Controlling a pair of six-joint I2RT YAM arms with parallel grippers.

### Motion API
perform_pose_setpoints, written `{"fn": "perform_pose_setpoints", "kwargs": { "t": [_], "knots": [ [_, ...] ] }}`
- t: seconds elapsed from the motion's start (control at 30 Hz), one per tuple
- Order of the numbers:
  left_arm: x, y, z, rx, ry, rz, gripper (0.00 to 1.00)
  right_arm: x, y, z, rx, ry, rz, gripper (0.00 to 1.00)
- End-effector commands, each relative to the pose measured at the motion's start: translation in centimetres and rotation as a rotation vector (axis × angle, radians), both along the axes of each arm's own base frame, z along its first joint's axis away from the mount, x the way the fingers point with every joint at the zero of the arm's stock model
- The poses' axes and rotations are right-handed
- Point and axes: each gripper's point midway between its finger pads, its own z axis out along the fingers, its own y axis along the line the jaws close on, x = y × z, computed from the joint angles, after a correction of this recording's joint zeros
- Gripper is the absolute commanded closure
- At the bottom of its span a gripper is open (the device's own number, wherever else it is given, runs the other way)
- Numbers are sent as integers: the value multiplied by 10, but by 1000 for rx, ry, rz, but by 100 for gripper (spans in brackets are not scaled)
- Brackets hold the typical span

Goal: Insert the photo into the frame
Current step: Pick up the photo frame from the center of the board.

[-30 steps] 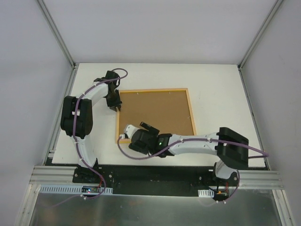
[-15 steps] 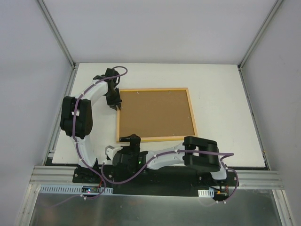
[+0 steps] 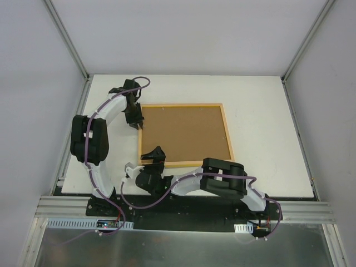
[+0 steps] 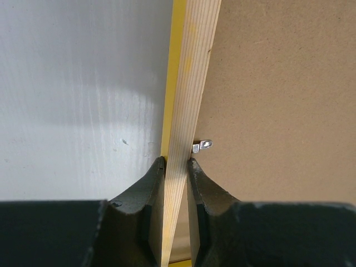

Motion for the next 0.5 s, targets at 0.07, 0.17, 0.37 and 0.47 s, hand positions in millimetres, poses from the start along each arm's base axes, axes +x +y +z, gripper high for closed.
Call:
{"fn": "perform_pose_setpoints", "kwargs": {
  "t": [0.07,0.17,0.37,0.47],
  "knots": [
    [11,-9,49,-54,-114,-14,100,10,0,30,94,-153,-30,14],
    [12,-10,53,-62,-119,-10,100,11,0,39,100,-187,-21,33],
    [12,-12,67,-82,-148,-1,100,12,1,64,143,-252,-11,67],
    [13,-13,80,-92,-177,8,83,12,0,79,158,-288,-11,77]
  ]
}}
